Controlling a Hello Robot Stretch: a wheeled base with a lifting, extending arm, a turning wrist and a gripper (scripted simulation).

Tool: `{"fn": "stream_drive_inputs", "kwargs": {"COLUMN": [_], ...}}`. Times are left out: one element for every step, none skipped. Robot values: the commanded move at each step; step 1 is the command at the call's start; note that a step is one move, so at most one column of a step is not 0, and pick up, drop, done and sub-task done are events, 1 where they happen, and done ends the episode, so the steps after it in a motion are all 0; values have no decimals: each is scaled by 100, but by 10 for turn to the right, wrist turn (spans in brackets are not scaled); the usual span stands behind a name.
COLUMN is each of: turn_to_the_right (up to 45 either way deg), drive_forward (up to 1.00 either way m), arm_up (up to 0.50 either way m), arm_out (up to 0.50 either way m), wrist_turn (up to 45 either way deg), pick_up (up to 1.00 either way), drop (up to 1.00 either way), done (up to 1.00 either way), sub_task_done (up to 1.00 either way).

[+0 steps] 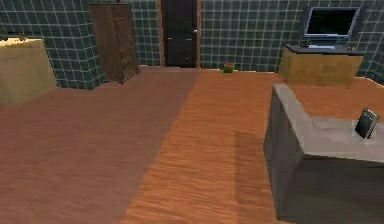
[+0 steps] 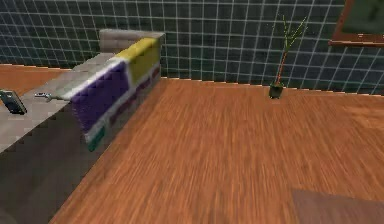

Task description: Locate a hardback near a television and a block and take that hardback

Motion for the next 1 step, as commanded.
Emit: {"fn": "stream_drive_inputs", "kwargs": {"turn_to_the_right": [-30], "drive_forward": [0], "arm_up": [0], "arm_out": [0], "wrist_turn": [0], "pick_up": [0], "drop": [0], "done": [0], "sub_task_done": [0]}}
